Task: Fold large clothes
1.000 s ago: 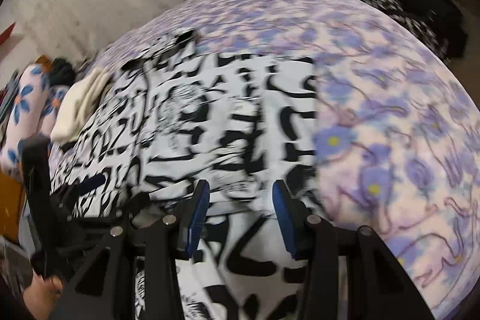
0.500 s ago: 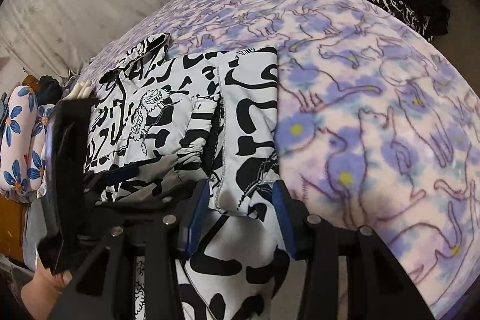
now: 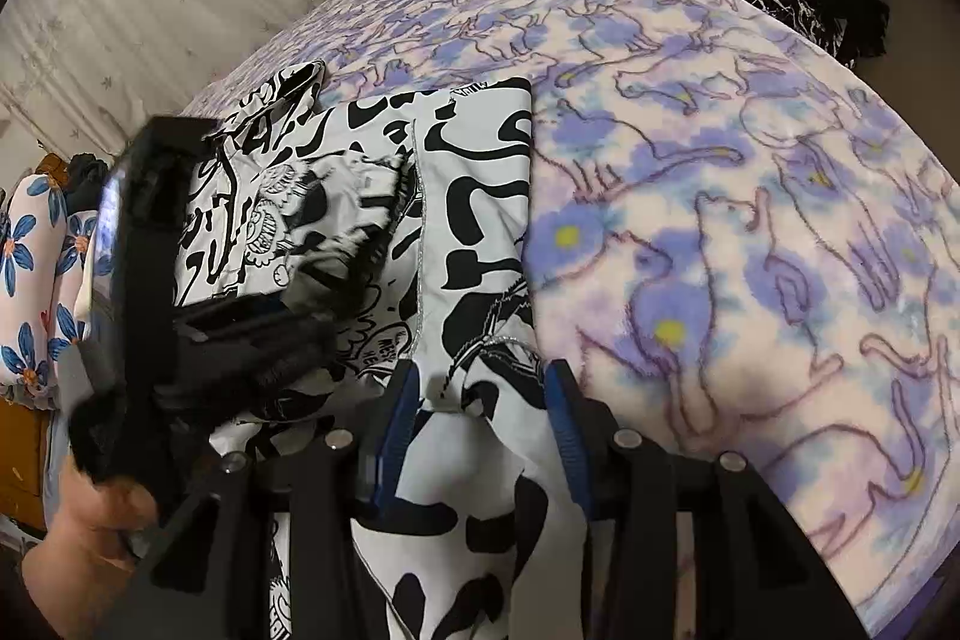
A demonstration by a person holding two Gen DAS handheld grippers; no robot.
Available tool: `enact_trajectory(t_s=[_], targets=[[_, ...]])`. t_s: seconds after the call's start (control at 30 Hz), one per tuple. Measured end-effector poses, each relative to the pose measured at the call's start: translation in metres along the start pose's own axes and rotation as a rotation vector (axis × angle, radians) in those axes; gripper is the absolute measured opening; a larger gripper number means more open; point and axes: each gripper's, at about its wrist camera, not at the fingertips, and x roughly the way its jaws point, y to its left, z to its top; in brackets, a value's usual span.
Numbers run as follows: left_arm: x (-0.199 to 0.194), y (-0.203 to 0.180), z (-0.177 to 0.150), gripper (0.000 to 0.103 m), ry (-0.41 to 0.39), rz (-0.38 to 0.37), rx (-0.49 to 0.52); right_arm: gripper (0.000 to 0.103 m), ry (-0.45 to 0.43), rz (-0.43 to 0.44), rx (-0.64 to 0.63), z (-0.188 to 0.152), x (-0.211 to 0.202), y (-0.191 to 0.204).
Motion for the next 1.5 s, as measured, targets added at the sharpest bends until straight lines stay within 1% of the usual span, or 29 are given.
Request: enact_trajectory(t_s=[0.13, 0.17, 0.23, 0.3, 0.37, 0.4, 0.47, 0.5, 0.53, 0.57, 0.6, 0.63, 0.67, 0.73, 0.8, 0.93, 1.03, 1.07, 1.1, 1.13, 1.17, 1.2, 1.23, 1.27, 1.3, 1.37, 1.43, 1.47, 1.5], targets=[[-0.058, 0.049, 0.012, 0.027, -0.154, 0.006, -0.111, 0.044, -0.02, -0.004, -0.011, 0.0, -0.007, 0.002], [-0.068, 0.064, 0.013, 0.027, -0.179, -0.003, -0.143, 0.044, -0.022, -0.003, -0.014, 0.0, -0.008, 0.002], [-0.09, 0.109, 0.005, 0.028, -0.211, -0.015, -0.232, 0.044, -0.022, -0.001, -0.02, 0.0, -0.009, 0.004], [-0.095, 0.15, -0.012, 0.029, -0.192, -0.002, -0.308, 0.044, -0.019, 0.001, -0.023, 0.0, -0.007, 0.005], [-0.085, 0.193, -0.035, 0.031, -0.128, -0.018, -0.394, 0.044, -0.013, 0.003, -0.026, 0.0, -0.005, 0.007], [-0.077, 0.206, -0.043, 0.033, -0.098, -0.033, -0.422, 0.044, -0.009, 0.005, -0.029, 0.0, -0.003, 0.008], [-0.061, 0.231, -0.072, 0.049, -0.034, -0.062, -0.477, 0.044, -0.003, 0.005, -0.043, 0.0, 0.0, 0.012], [-0.055, 0.24, -0.083, 0.053, -0.013, -0.05, -0.49, 0.044, -0.002, 0.004, -0.049, 0.0, 0.001, 0.014], [-0.048, 0.25, -0.094, 0.062, 0.012, -0.059, -0.504, 0.044, -0.003, 0.002, -0.057, 0.001, 0.001, 0.017], [-0.044, 0.256, -0.103, 0.073, 0.032, -0.093, -0.518, 0.044, -0.003, 0.002, -0.063, 0.001, 0.002, 0.019], [-0.038, 0.265, -0.109, 0.074, 0.048, -0.148, -0.551, 0.044, -0.003, -0.002, -0.071, 0.002, 0.002, 0.022], [-0.036, 0.273, -0.114, 0.075, 0.046, -0.2, -0.589, 0.044, -0.002, -0.005, -0.077, 0.003, 0.003, 0.023], [-0.035, 0.279, -0.116, 0.075, 0.039, -0.23, -0.609, 0.044, -0.002, -0.008, -0.085, 0.005, 0.004, 0.025], [-0.035, 0.288, -0.113, 0.075, 0.017, -0.27, -0.631, 0.044, -0.003, -0.013, -0.096, 0.009, 0.006, 0.028], [-0.034, 0.292, -0.107, 0.075, -0.002, -0.27, -0.623, 0.044, -0.001, -0.011, -0.103, 0.014, 0.009, 0.03], [-0.014, 0.288, -0.085, 0.075, 0.032, -0.216, -0.55, 0.044, -0.008, -0.039, -0.116, 0.032, 0.018, 0.032], [-0.007, 0.285, -0.069, 0.075, 0.016, -0.169, -0.512, 0.044, -0.007, -0.062, -0.116, 0.052, 0.028, 0.029], [-0.005, 0.283, -0.062, 0.065, 0.002, -0.152, -0.491, 0.046, -0.004, -0.064, -0.108, 0.059, 0.032, 0.026], [-0.005, 0.281, -0.058, 0.05, -0.003, -0.131, -0.474, 0.049, 0.002, -0.065, -0.095, 0.067, 0.038, 0.021], [-0.002, 0.278, -0.052, 0.029, 0.012, -0.074, -0.449, 0.05, 0.008, -0.059, -0.079, 0.075, 0.044, 0.017], [-0.001, 0.274, -0.046, 0.026, 0.025, -0.043, -0.427, 0.051, 0.014, -0.056, -0.06, 0.082, 0.05, 0.012], [-0.001, 0.272, -0.043, 0.022, 0.017, -0.027, -0.417, 0.052, 0.023, -0.057, -0.049, 0.089, 0.057, 0.009], [-0.006, 0.266, -0.036, 0.015, -0.004, -0.01, -0.392, 0.053, 0.043, -0.055, -0.035, 0.097, 0.068, 0.004], [-0.01, 0.262, -0.031, 0.013, -0.02, 0.005, -0.371, 0.053, 0.055, -0.063, -0.022, 0.102, 0.077, 0.001], [-0.019, 0.257, -0.024, 0.013, -0.055, 0.026, -0.35, 0.053, 0.073, -0.076, -0.004, 0.107, 0.088, -0.004], [-0.038, 0.252, -0.012, 0.013, -0.134, 0.046, -0.323, 0.053, 0.133, -0.049, 0.048, 0.116, 0.111, -0.012], [-0.05, 0.251, -0.003, 0.013, -0.179, 0.051, -0.321, 0.053, 0.131, -0.027, 0.055, 0.123, 0.121, -0.011], [-0.055, 0.252, 0.001, 0.013, -0.196, 0.052, -0.323, 0.035, 0.11, -0.045, 0.031, 0.127, 0.12, -0.006], [-0.058, 0.254, 0.003, 0.013, -0.208, 0.055, -0.324, 0.011, 0.095, -0.086, -0.001, 0.132, 0.12, 0.001]])
